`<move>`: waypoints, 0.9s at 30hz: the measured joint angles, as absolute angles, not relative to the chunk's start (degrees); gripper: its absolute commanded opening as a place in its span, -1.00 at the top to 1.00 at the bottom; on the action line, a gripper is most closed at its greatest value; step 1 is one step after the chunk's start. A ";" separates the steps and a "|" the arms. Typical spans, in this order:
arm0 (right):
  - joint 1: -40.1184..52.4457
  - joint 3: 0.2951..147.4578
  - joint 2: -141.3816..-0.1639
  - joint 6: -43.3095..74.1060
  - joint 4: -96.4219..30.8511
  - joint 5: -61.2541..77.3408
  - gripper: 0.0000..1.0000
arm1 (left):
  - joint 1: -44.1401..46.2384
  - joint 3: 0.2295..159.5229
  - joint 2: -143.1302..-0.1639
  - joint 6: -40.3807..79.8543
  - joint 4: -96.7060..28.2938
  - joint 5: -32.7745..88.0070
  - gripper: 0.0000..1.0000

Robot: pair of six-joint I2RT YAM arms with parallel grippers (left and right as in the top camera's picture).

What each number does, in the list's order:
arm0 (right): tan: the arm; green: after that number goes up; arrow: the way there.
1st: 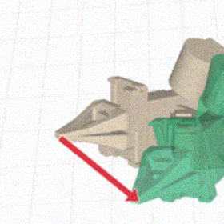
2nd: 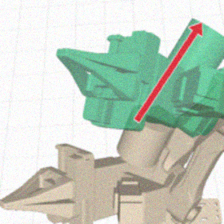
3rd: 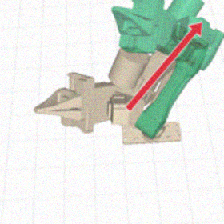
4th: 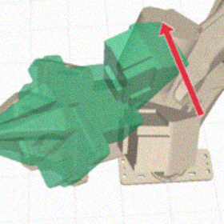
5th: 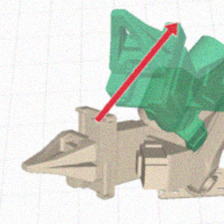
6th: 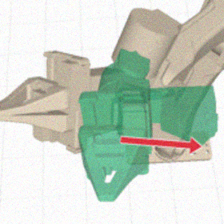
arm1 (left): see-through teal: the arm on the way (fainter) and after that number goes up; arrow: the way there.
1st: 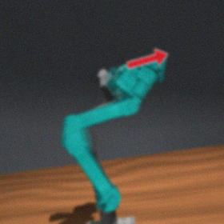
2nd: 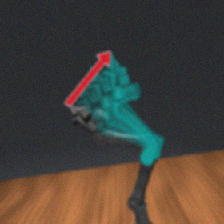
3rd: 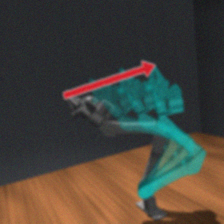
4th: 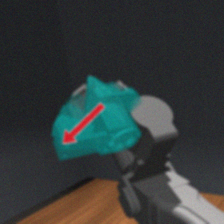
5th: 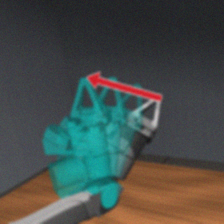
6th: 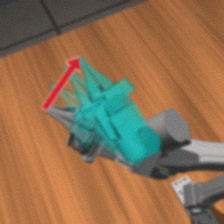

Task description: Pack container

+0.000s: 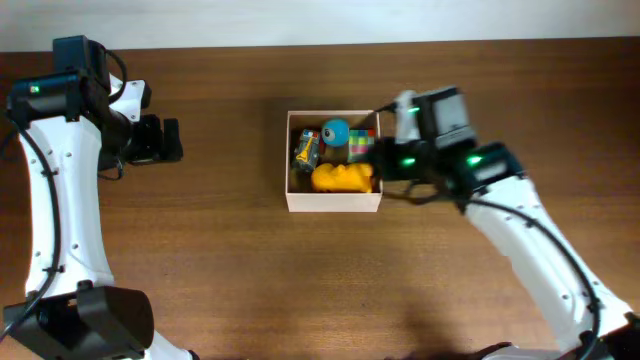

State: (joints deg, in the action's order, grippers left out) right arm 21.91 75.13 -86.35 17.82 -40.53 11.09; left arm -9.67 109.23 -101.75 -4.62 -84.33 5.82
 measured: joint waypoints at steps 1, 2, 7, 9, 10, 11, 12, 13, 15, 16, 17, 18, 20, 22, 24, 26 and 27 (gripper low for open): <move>23.88 75.13 -87.00 17.72 -39.07 10.28 0.04 | -9.67 109.23 -101.75 -4.62 -84.33 5.82 -0.99; 25.39 75.16 -87.83 17.69 -37.91 9.56 0.04 | -9.67 109.23 -101.75 -4.62 -84.31 5.82 -0.99; 30.76 75.22 -95.72 16.53 -31.48 5.50 -0.26 | -9.67 109.23 -101.75 -4.62 -84.33 5.80 -0.98; 31.14 75.22 -98.91 15.81 -29.89 4.69 -0.48 | -9.67 109.23 -101.75 -4.62 -84.31 5.80 -0.99; 31.14 75.22 -100.05 15.49 -29.19 4.29 -0.58 | -9.67 109.23 -101.75 -4.62 -84.31 5.80 -0.99; 31.11 75.22 -101.23 15.16 -28.42 3.86 -0.64 | -9.67 109.23 -101.75 -4.62 -84.31 5.82 -0.98; 31.11 75.22 -101.69 14.55 -28.18 3.68 -0.67 | -9.67 109.23 -101.75 -4.62 -84.33 5.80 -0.99; 31.09 75.22 -102.04 14.04 -27.99 3.42 -0.68 | -9.67 109.23 -101.75 -4.62 -84.31 5.80 -0.99; 31.07 75.24 -102.04 13.50 -28.01 3.18 -0.69 | -9.67 109.23 -101.75 -4.62 -84.31 5.82 -0.98; 31.07 75.75 -101.91 13.26 -28.80 2.92 -0.69 | -9.67 109.23 -101.75 -4.62 -84.31 5.82 -0.98; 31.07 75.83 -101.89 13.21 -28.91 2.90 -0.68 | -9.67 109.23 -101.75 -4.62 -84.33 5.82 -0.99; 31.07 76.53 -101.78 13.10 -30.17 2.79 -0.69 | -9.67 109.23 -101.75 -4.62 -84.31 5.82 -0.99; 31.07 77.89 -101.14 13.02 -32.51 2.61 -0.70 | -9.67 109.23 -101.75 -4.62 -84.31 5.80 -0.99; 31.07 80.03 -99.72 12.99 -36.10 1.91 -0.74 | -9.67 109.23 -101.75 -4.62 -84.31 5.80 -0.99; 31.07 83.02 -97.49 12.86 -40.82 0.60 -0.78 | -9.67 109.23 -101.75 -4.62 -84.31 5.82 -0.99; 31.07 86.83 -94.28 12.86 -46.54 -1.32 -0.86 | -9.67 109.23 -101.75 -4.62 -84.31 5.80 -0.98; 31.07 87.96 -93.12 12.80 -47.97 -1.76 -0.98 | -9.67 109.23 -101.75 -4.62 -84.33 5.82 -0.98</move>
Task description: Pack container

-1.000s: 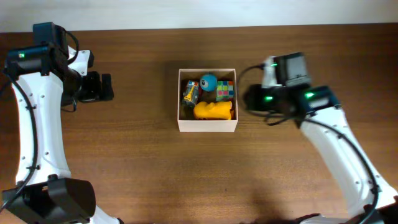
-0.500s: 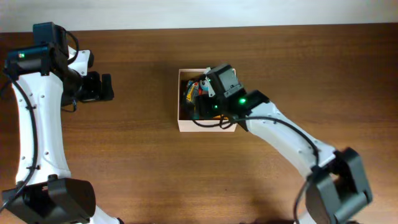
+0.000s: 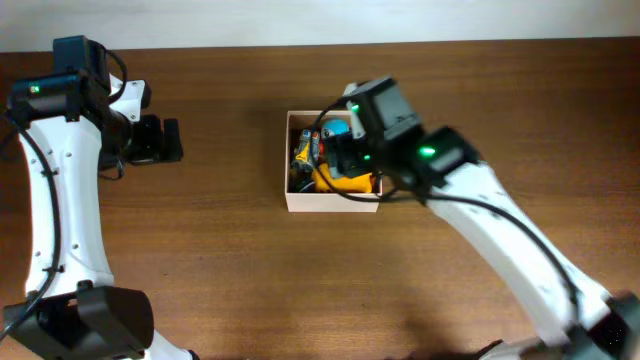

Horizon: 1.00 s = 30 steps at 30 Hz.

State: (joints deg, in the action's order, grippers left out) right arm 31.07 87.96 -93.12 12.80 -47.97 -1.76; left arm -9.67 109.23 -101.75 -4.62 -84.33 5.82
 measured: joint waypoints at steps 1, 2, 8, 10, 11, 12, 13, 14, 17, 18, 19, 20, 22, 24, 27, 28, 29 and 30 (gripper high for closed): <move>31.07 90.04 -90.67 12.71 -50.00 -2.57 -0.97 | -9.67 109.23 -101.75 -4.62 -84.31 5.80 -0.99; 31.07 91.55 -89.01 12.49 -51.42 -2.96 -0.97 | -9.67 109.23 -101.75 -4.62 -84.33 5.82 -0.99; 31.07 94.96 -81.12 12.43 -57.25 -3.86 -0.97 | -9.67 109.23 -101.75 -4.62 -84.33 5.82 -0.99; 31.07 95.04 -78.56 12.40 -59.33 -3.88 -0.97 | -9.67 109.23 -101.75 -4.62 -84.33 5.85 -0.99; 31.07 95.04 -77.19 12.38 -60.64 -3.92 -0.97 | -9.67 109.23 -101.75 -4.62 -84.33 5.85 -0.99; 31.07 95.09 -75.77 12.36 -62.33 -4.03 -0.97 | -9.67 109.23 -101.75 -4.62 -84.33 5.82 -0.99; 31.07 95.09 -74.08 12.32 -64.55 -4.14 -0.97 | -9.67 109.23 -101.75 -4.62 -84.31 5.82 -0.99; 31.07 95.09 -72.88 12.29 -65.87 -4.32 -0.98 | -9.67 109.23 -101.75 -4.62 -84.33 5.82 -0.99; 31.07 95.09 -68.53 12.21 -68.10 -6.52 -0.97 | -9.67 109.23 -101.75 -4.62 -84.33 5.82 -0.98; 31.07 95.09 -67.35 12.23 -68.14 -7.64 -0.97 | -9.67 109.23 -101.75 -4.62 -84.33 5.82 -0.99; 31.07 95.09 -66.24 12.16 -68.16 -8.95 -0.97 | -9.67 109.23 -101.75 -4.62 -84.33 5.82 -0.99; 31.07 95.09 -64.88 12.19 -68.18 -10.87 -0.97 | -9.67 109.23 -101.75 -4.62 -84.31 5.80 -0.99; 31.07 95.11 -62.39 12.19 -68.53 -14.72 -0.97 | -9.67 109.23 -101.75 -4.62 -84.31 5.82 -0.99; 31.07 95.11 -60.10 12.16 -69.58 -18.00 -0.97 | -9.67 109.23 -101.75 -4.62 -84.31 5.82 -0.99; 31.07 95.11 -55.92 12.01 -72.34 -22.13 -0.97 | -9.67 109.23 -101.75 -4.62 -84.33 5.82 -0.98; 31.07 95.11 -54.78 11.70 -72.97 -22.92 -0.97 | -9.67 109.23 -101.75 -4.62 -84.31 5.82 -0.99; 31.07 95.11 -53.52 11.20 -73.32 -23.49 -0.97 | -9.67 109.23 -101.75 -4.62 -84.33 5.82 -0.98; 30.83 95.09 -52.07 10.20 -73.41 -23.79 -0.97 | -9.67 109.23 -101.75 -4.62 -84.31 5.82 -0.99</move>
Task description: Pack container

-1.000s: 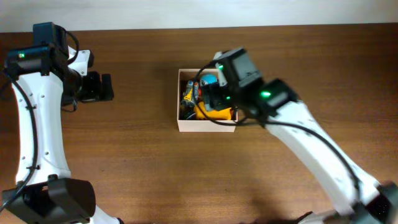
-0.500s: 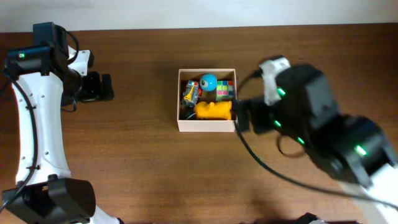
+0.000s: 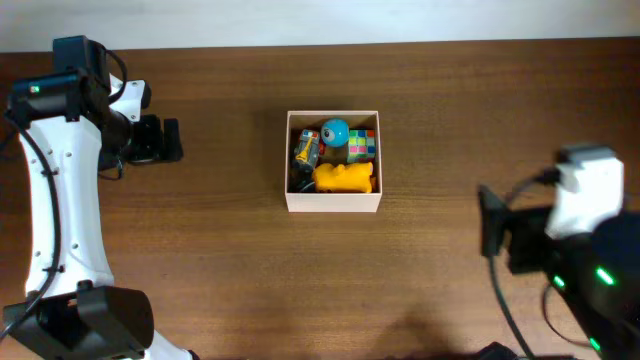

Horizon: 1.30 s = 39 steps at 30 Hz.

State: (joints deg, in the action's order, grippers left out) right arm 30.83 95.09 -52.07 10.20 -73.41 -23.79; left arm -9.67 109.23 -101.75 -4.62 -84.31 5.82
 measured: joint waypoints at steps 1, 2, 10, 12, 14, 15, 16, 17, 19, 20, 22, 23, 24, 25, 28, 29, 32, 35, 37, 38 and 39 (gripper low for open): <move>30.37 95.04 -51.00 9.17 -73.41 -23.88 -0.97 | -9.67 109.23 -101.75 -4.62 -84.31 5.82 -0.99; 29.26 94.80 -49.80 8.14 -73.32 -23.70 -0.97 | -9.67 109.23 -101.75 -4.62 -84.31 5.82 -0.99; 12.16 81.41 -41.19 4.32 -69.45 -17.52 -0.97 | -9.67 109.23 -101.75 -4.62 -84.29 5.80 -0.99; 9.06 74.96 -38.13 4.01 -65.36 -16.12 -0.97 | -9.67 109.23 -101.75 -4.62 -84.31 5.80 -0.98; 7.20 68.84 -34.89 3.86 -61.45 -15.03 -0.97 | -9.67 109.23 -101.75 -4.62 -84.29 5.76 -0.99; 6.42 65.12 -32.75 3.84 -59.22 -14.44 -0.97 | -9.67 109.23 -101.75 -4.62 -84.31 5.80 -0.99; 5.89 62.00 -30.87 3.79 -57.54 -13.85 -0.97 | -9.67 109.21 -101.75 -4.62 -84.29 5.78 -0.99; 5.45 58.52 -28.73 3.79 -55.51 -13.30 -0.97 | -9.67 109.21 -101.75 -4.62 -84.31 5.78 -0.99; 4.97 51.77 -24.64 3.81 -52.12 -12.43 -0.97 | -9.67 109.21 -101.75 -4.62 -84.29 5.78 -0.99; 4.91 48.73 -22.94 3.79 -50.11 -12.05 -0.97 | -9.67 109.21 -101.75 -4.62 -84.33 5.80 -0.99; 4.86 42.59 -19.46 3.79 -46.87 -11.22 -0.97 | -9.67 109.21 -101.75 -4.62 -84.33 5.82 -0.99; 4.84 39.64 -17.78 3.81 -45.63 -10.81 -0.97 | -9.67 109.21 -101.75 -4.62 -84.33 5.82 -0.98; 4.84 37.74 -16.64 3.81 -45.15 -10.55 -0.97 | -9.67 109.21 -101.75 -4.62 -84.33 5.85 -0.98; 4.84 34.48 -14.68 3.81 -44.31 -9.89 -0.97 | -9.67 109.21 -101.75 -4.62 -84.31 5.82 -0.99; 4.80 28.82 -10.57 3.81 -42.35 -8.75 -0.97 | -9.67 109.21 -101.75 -4.62 -84.33 5.82 -0.99; 4.80 27.31 -9.23 3.81 -42.13 -8.58 -0.98 | -9.67 109.21 -101.75 -4.62 -84.33 5.85 -0.99; 4.80 24.03 -6.33 3.84 -41.74 -8.16 -0.97 | -9.67 109.21 -101.75 -4.62 -84.33 5.82 -0.99; 4.80 20.95 -3.66 3.84 -41.52 -7.81 -0.97 | -9.67 109.21 -101.75 -4.62 -84.33 5.82 -0.98; 4.80 19.38 -2.42 3.84 -41.36 -7.75 -0.97 | -9.67 109.21 -101.75 -4.62 -84.33 5.82 -0.98; 4.80 18.81 -1.93 3.79 -41.23 -7.77 -0.97 | -9.67 109.21 -101.75 -4.62 -84.33 5.82 -0.99; 4.80 18.26 -1.48 3.79 -41.08 -7.73 -0.97 | -9.67 109.21 -101.75 -4.62 -84.33 5.82 -0.99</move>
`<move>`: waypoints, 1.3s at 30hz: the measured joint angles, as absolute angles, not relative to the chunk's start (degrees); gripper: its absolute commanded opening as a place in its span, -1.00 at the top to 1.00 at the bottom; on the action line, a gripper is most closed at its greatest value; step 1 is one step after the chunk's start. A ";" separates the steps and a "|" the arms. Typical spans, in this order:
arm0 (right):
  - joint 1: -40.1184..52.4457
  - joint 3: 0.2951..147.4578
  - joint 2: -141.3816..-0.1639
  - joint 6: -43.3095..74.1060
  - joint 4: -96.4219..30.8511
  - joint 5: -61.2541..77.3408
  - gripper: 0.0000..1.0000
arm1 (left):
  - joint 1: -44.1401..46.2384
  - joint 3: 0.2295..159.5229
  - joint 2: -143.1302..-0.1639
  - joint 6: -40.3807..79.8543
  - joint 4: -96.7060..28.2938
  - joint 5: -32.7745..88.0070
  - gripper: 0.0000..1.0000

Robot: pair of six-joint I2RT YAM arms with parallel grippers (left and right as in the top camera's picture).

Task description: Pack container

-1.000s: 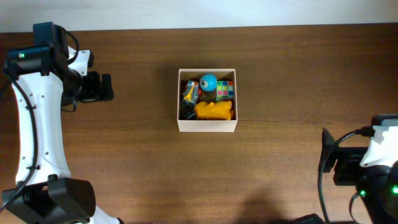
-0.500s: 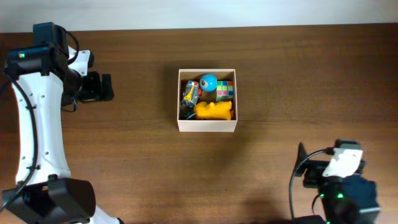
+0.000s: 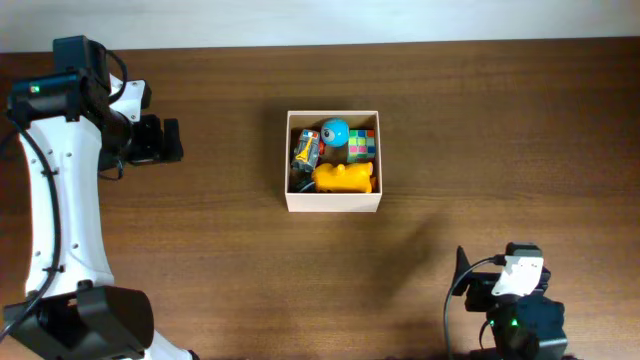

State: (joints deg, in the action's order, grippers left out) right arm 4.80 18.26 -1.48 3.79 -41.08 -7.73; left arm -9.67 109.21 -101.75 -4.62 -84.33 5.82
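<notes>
The white open box (image 3: 289,186) sits mid-table. Inside it are a blue round toy (image 3: 336,131), a multicoloured cube (image 3: 362,146), a yellow toy (image 3: 344,178) and a small yellow-and-blue toy (image 3: 306,150). My left gripper (image 3: 174,140) hovers far left of the box, pointing toward it, with nothing visible in it. My right gripper (image 3: 462,275) is folded back at the bottom right edge, well away from the box. The overhead view does not show how the jaws of either gripper stand.
The brown wooden table (image 3: 200,260) runs to a pale wall edge along the top. My left arm's white links (image 3: 50,200) stretch down the left side. My right arm's base (image 3: 520,320) sits at the bottom edge.
My right arm has pulled back further, from the right side of the table down to the bottom right edge. The box, its contents and my left arm are unchanged.
My right gripper was at the box's right wall, then over the box's inside. After that it stood away at the right side, and it is now folded at the bottom right. The box holds the same toys throughout. My left arm never moved.
</notes>
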 measured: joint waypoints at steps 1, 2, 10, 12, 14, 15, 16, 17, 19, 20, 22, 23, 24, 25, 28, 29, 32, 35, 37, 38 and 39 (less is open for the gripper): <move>4.80 17.67 -1.08 3.79 -40.73 -7.73 -0.97 | -9.67 109.21 -101.75 -4.62 -84.33 5.82 -0.99; 4.80 17.12 -0.91 3.81 -40.40 -7.68 -0.97 | -9.67 109.21 -101.75 -4.62 -84.33 5.82 -0.99; 4.80 14.50 -0.89 3.81 -39.97 -7.57 -0.97 | -9.67 109.21 -101.75 -4.62 -84.33 5.82 -0.98; 4.80 14.17 -0.89 3.81 -39.94 -7.57 -0.97 | -9.67 109.21 -101.75 -4.62 -84.33 5.82 -0.99; 4.80 13.89 -0.89 3.81 -39.97 -7.57 -0.97 | -9.67 109.21 -101.75 -4.62 -84.33 5.82 -0.98; 4.80 13.85 -0.89 3.84 -39.97 -7.57 -0.97 | -9.67 109.21 -101.75 -4.62 -84.33 5.82 -0.99; 4.80 13.85 -0.89 3.81 -39.94 -7.55 -0.97 | -9.67 109.21 -101.75 -4.62 -84.33 5.82 -0.99; 4.80 13.85 -0.89 3.81 -39.94 -7.57 -0.97 | -9.67 109.21 -101.75 -4.62 -84.33 5.82 -0.99; 4.80 13.85 -0.89 3.81 -39.97 -7.57 -0.97 | -9.67 109.21 -101.75 -4.62 -84.33 5.82 -0.99; 4.80 13.85 -0.89 3.84 -40.05 -7.57 -0.97 | -9.67 109.21 -101.75 -4.62 -84.33 5.82 -0.98; 4.80 13.85 -0.89 3.77 -40.49 -7.57 -0.97 | -9.67 109.21 -101.75 -4.62 -84.33 5.82 -0.98; 4.80 13.85 -0.89 3.79 -40.62 -7.57 -0.97 | -9.67 109.21 -101.75 -4.62 -84.33 5.82 -0.99; 4.80 13.85 -0.89 3.79 -40.73 -7.55 -0.97 | -9.67 109.21 -101.75 -4.62 -84.33 5.82 -0.98; 4.80 13.85 -0.89 3.79 -40.84 -7.57 -0.97 | -9.67 109.21 -101.75 -4.62 -84.33 5.82 -0.98; 4.80 13.85 -0.89 3.81 -40.91 -7.57 -0.97 | -9.67 109.21 -101.75 -4.62 -84.33 5.82 -0.99; 4.80 13.85 -0.89 3.79 -40.91 -7.57 -0.97 | -9.67 109.21 -101.75 -4.62 -84.33 5.82 -0.99; 4.80 13.85 -0.89 3.79 -40.91 -7.57 -0.97 | -9.67 109.21 -101.75 -4.62 -84.33 5.82 -0.98; 4.80 13.85 -0.89 3.79 -40.91 -7.57 -0.97 | -9.67 109.21 -101.75 -4.62 -84.33 5.82 -0.98; 4.80 13.85 -0.89 3.81 -40.91 -7.57 -0.97 | -9.67 109.21 -101.75 -4.62 -84.33 5.82 -0.99; 4.80 13.85 -0.89 3.79 -40.91 -7.57 -0.97 | -9.67 109.21 -101.75 -4.62 -84.33 5.82 -0.99; 4.80 13.85 -0.89 3.81 -40.91 -7.57 -0.97 | -9.67 109.21 -101.75 -4.62 -84.33 5.82 -0.99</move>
